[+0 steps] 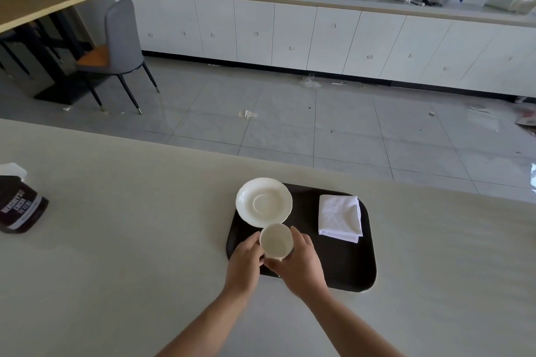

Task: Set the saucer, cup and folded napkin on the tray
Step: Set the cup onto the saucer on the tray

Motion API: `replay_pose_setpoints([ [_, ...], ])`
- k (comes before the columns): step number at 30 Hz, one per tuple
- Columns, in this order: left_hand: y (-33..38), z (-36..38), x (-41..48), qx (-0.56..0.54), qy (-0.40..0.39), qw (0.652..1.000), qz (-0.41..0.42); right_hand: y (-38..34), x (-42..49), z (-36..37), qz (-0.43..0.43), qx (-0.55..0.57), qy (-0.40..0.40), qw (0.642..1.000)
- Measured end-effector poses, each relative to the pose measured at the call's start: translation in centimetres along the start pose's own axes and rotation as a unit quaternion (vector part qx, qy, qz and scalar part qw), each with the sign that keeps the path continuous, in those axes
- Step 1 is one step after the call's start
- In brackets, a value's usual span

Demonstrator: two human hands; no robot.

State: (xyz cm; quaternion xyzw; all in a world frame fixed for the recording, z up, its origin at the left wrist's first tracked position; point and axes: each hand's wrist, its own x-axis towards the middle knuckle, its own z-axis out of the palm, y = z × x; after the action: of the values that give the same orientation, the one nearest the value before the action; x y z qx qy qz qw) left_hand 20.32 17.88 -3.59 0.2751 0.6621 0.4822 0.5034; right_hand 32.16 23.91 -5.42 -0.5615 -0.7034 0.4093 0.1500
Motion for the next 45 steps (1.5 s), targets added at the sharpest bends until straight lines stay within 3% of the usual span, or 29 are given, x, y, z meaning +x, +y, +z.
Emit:
replay_pose_setpoints([
  [4,-0.5,-0.6,0.3,0.041,0.009,0.999,-0.006,-0.4,0.1,0.4,-0.005,-0.023,0.023,0.999],
  [8,-2.0,-3.3,1.1,0.196,0.155,0.968,0.021,-0.4,0.0,1.3,0.005,-0.030,0.041,0.999],
  [10,-2.4,-4.7,1.4,0.228,0.179,0.957,0.012,-0.6,-0.3,1.9,0.004,-0.029,0.048,0.998],
  [14,-3.1,-5.5,1.7,0.156,0.159,0.975,-0.022,-1.3,-0.9,3.2,0.003,-0.026,0.065,0.998],
  [24,-4.7,-5.3,2.5,0.149,0.191,0.970,-0.030,-2.7,-1.3,5.2,0.049,0.021,0.083,0.995],
  [32,-5.9,-5.8,2.5,0.123,0.158,0.979,-0.027,-2.4,-1.7,5.2,0.020,-0.011,0.063,0.998],
  [45,-5.6,-5.4,2.5,0.154,0.173,0.973,-0.006,-2.1,-1.7,4.5,0.012,-0.008,0.038,0.999],
])
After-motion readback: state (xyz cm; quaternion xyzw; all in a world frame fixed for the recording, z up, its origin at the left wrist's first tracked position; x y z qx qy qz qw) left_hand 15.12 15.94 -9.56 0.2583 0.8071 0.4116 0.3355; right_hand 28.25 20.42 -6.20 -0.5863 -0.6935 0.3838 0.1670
